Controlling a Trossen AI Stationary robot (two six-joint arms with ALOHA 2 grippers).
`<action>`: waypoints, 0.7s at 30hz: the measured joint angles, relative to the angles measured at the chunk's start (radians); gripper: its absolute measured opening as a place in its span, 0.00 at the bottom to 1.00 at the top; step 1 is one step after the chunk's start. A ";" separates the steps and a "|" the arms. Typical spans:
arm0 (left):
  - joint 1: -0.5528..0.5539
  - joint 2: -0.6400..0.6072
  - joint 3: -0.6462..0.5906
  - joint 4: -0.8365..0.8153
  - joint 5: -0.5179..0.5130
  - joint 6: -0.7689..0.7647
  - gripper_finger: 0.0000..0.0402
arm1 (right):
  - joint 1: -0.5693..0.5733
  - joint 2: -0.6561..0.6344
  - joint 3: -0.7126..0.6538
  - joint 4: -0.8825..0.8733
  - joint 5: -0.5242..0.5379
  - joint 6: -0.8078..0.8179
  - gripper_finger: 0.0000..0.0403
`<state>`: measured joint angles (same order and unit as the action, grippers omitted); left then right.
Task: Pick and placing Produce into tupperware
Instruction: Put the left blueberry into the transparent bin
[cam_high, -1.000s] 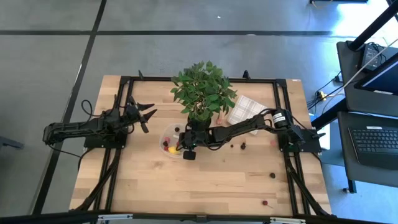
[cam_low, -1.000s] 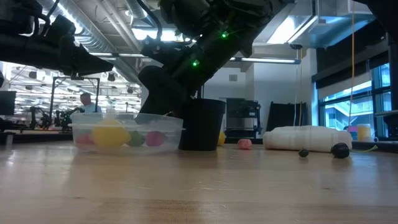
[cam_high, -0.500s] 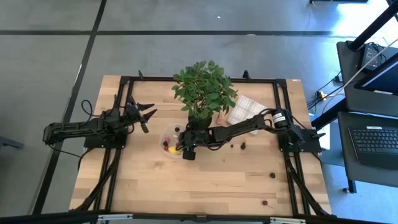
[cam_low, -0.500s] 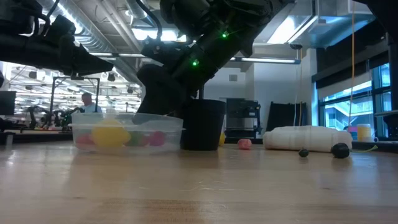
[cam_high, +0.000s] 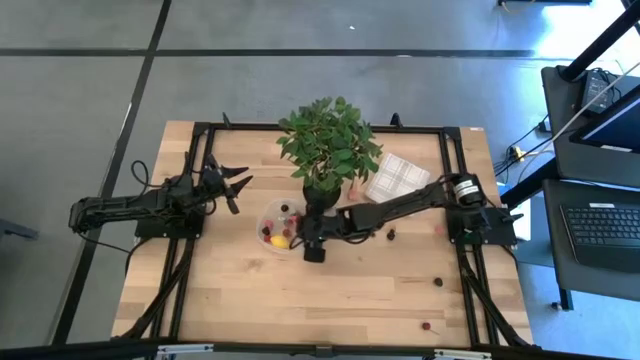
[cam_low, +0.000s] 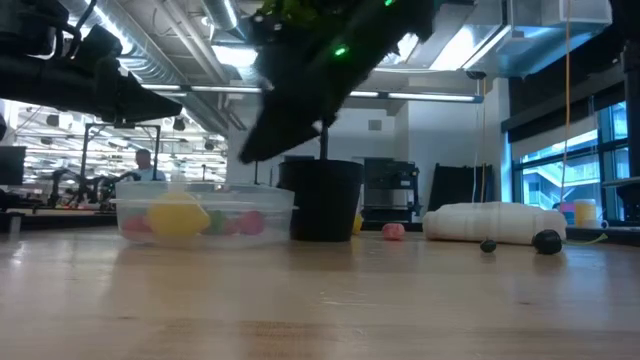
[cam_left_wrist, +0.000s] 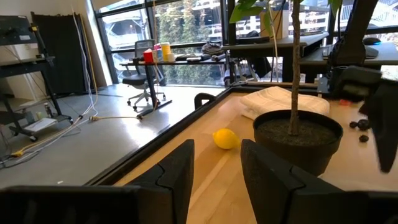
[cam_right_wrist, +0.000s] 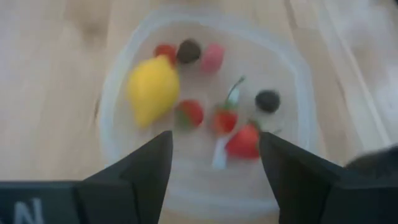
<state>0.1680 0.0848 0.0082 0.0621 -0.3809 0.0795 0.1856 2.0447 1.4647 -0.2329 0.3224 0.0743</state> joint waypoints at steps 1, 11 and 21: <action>0.000 0.000 0.000 0.000 0.000 0.000 0.31 | 0.008 -0.009 0.000 -0.033 0.000 0.010 0.60; 0.000 0.000 0.000 0.000 0.000 0.000 0.31 | 0.087 -0.079 -0.002 -0.480 0.048 0.264 0.60; 0.000 0.000 0.000 0.000 0.000 0.000 0.31 | 0.157 -0.242 -0.146 -0.613 0.151 0.480 0.60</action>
<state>0.1680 0.0849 0.0080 0.0622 -0.3805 0.0793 0.3429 1.8032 1.3187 -0.8461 0.4737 0.5544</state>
